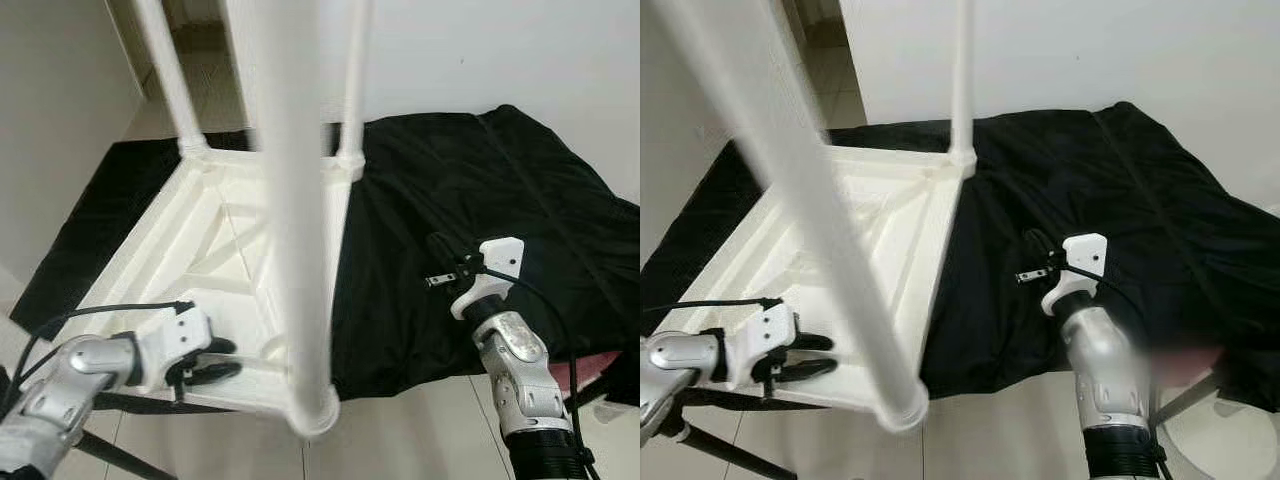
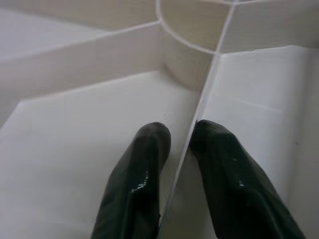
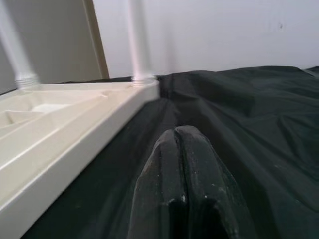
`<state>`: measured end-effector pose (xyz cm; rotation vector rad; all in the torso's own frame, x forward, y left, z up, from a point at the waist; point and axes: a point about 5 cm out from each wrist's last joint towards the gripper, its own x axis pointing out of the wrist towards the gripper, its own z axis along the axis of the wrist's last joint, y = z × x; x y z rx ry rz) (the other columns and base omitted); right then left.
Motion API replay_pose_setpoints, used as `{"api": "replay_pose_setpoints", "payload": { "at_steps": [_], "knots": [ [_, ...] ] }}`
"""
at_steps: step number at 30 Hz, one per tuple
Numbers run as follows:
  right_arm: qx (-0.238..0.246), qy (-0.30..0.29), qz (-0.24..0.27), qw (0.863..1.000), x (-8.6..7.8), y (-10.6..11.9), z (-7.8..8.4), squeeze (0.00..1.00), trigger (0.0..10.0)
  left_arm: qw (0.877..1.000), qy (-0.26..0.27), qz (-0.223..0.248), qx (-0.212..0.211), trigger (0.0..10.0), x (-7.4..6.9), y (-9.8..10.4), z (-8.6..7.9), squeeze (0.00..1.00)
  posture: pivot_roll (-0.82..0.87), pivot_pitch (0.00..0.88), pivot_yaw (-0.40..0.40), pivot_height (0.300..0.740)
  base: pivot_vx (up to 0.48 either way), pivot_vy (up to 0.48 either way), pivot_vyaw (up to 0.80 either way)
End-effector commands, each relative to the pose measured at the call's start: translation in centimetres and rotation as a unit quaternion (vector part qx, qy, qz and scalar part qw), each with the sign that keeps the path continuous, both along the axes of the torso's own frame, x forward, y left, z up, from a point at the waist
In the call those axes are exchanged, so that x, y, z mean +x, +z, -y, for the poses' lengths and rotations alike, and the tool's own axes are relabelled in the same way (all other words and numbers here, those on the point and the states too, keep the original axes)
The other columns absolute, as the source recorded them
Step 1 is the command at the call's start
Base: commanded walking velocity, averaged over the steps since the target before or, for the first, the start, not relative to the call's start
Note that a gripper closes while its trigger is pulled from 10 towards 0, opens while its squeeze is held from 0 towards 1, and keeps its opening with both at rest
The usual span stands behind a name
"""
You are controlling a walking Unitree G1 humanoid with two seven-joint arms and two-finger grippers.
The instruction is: Building children table
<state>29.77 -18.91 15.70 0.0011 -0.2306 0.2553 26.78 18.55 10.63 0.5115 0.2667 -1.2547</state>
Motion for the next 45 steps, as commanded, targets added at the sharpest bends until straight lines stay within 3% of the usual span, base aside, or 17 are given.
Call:
{"api": "replay_pose_setpoints", "payload": {
  "at_steps": [1, 2, 4, 6, 7, 9, 14, 16, 24, 26, 27, 30, 36, 37, 38, 45],
  "knots": [
    [0.000, 0.001, -0.002, 1.000, -0.1, -0.2, -0.2, 0.00, 10.0, 0.998, 0.055, 0.034, -0.001, 0.0, 0.8, 0.1, -0.3, 0.00, 0.00, 0.071, 0.084, 0.740, 0.000, 0.000, 0.00],
    [0.002, 0.003, -0.002, 1.000, 0.0, -0.2, -0.4, 0.00, 10.0, 0.997, 0.059, 0.049, -0.010, 0.0, 1.2, 0.2, 0.5, 0.00, 0.00, 0.071, 0.084, 0.740, 0.000, 0.000, 0.00],
    [0.002, 0.003, -0.002, 1.000, 0.0, -0.2, -0.4, 0.00, 10.0, 0.997, 0.059, 0.049, -0.010, 0.0, 1.2, 0.2, 0.5, 0.00, 0.00, 0.071, 0.084, 0.740, 0.000, 0.000, 0.00],
    [0.004, 0.005, -0.001, 1.000, 0.1, -0.1, -0.7, 0.00, 10.0, 0.996, 0.061, 0.065, -0.033, 0.0, 1.8, 0.6, 2.1, 0.00, 0.00, 0.075, 0.081, 0.740, 0.000, 0.000, 0.00],
    [0.004, 0.005, -0.001, 1.000, 0.1, -0.1, -0.7, 0.00, 10.0, 0.996, 0.061, 0.065, -0.033, 0.0, 1.8, 0.6, 2.1, 0.00, 0.00, 0.075, 0.081, 0.740, 0.000, 0.000, 0.00],
    [0.008, 0.002, 0.000, 1.000, 0.2, -0.1, -1.0, 0.00, 10.0, 0.994, 0.060, 0.075, -0.059, 0.0, 2.4, 1.0, 4.0, 0.00, -0.01, 0.075, 0.078, 0.740, 0.000, 0.000, 0.00],
    [0.012, -0.004, 0.000, 1.000, 0.1, -0.2, -1.0, 0.00, 10.0, 0.992, 0.057, 0.080, -0.081, 0.0, 2.9, 1.3, 5.9, 0.00, -0.01, 0.073, 0.080, 0.740, 0.000, 0.000, 0.00],
    [0.015, -0.011, 0.001, 1.000, 0.1, -0.2, -1.0, 0.00, 10.0, 0.989, 0.066, 0.091, -0.101, 0.0, 3.6, 1.6, 7.6, 0.00, -0.02, 0.072, 0.086, 0.740, 0.000, 0.000, 0.00],
    [0.015, -0.011, 0.001, 1.000, 0.1, -0.2, -1.0, 0.00, 10.0, 0.989, 0.066, 0.091, -0.101, 0.0, 3.6, 1.6, 7.6, 0.00, -0.02, 0.072, 0.086, 0.740, 0.000, 0.000, 0.00],
    [0.017, -0.015, 0.002, 1.000, 0.0, -0.2, -0.9, 0.00, 10.0, 0.986, 0.074, 0.090, -0.116, 0.0, 3.8, 1.8, 8.3, 0.00, -0.02, 0.071, 0.089, 0.740, 0.000, 0.000, 0.00],
    [0.019, -0.023, 0.001, 1.000, -0.3, -0.3, -0.7, 0.00, 10.0, 0.978, 0.112, 0.069, -0.161, 10.0, 4.2, 2.3, 8.8, 0.00, -0.04, 0.073, 0.106, 0.740, 0.000, 0.000, 0.00],
    [0.024, -0.041, -0.002, 0.999, -1.0, -0.7, -0.2, 0.00, 10.0, 0.957, 0.176, 0.029, -0.230, 10.0, 4.6, 3.1, 9.2, 0.00, -0.04, 0.070, 0.104, 0.740, 0.000, 0.000, 0.00],
    [0.028, -0.044, -0.002, 0.999, -1.2, -0.7, -0.3, 0.00, 10.0, 0.956, 0.163, 0.039, -0.241, 10.0, 4.0, 3.6, 9.6, 0.00, -0.04, 0.069, 0.094, 0.740, 0.000, 0.000, 0.00],
    [0.029, -0.045, -0.001, 0.999, -1.2, -0.6, -0.3, 0.00, 10.0, 0.957, 0.151, 0.044, -0.245, 10.0, 3.8, 3.9, 9.7, 0.76, -0.04, 0.069, 0.094, 0.740, 0.000, 0.000, 0.00],
    [0.029, -0.047, -0.001, 0.998, -1.2, -0.6, -0.3, 0.00, 10.0, 0.957, 0.142, 0.040, -0.248, 10.0, 3.5, 4.0, 9.8, 1.00, -0.03, 0.070, 0.091, 0.740, 0.000, 0.000, 0.00],
    [0.036, -0.061, 0.001, 0.997, -1.2, -0.5, 0.0, 0.00, 10.0, 0.960, 0.129, 0.053, -0.242, 10.0, 2.7, 4.7, 9.9, 1.00, -0.03, 0.071, 0.085, 0.740, 0.000, 0.000, 0.00]
  ]
}}
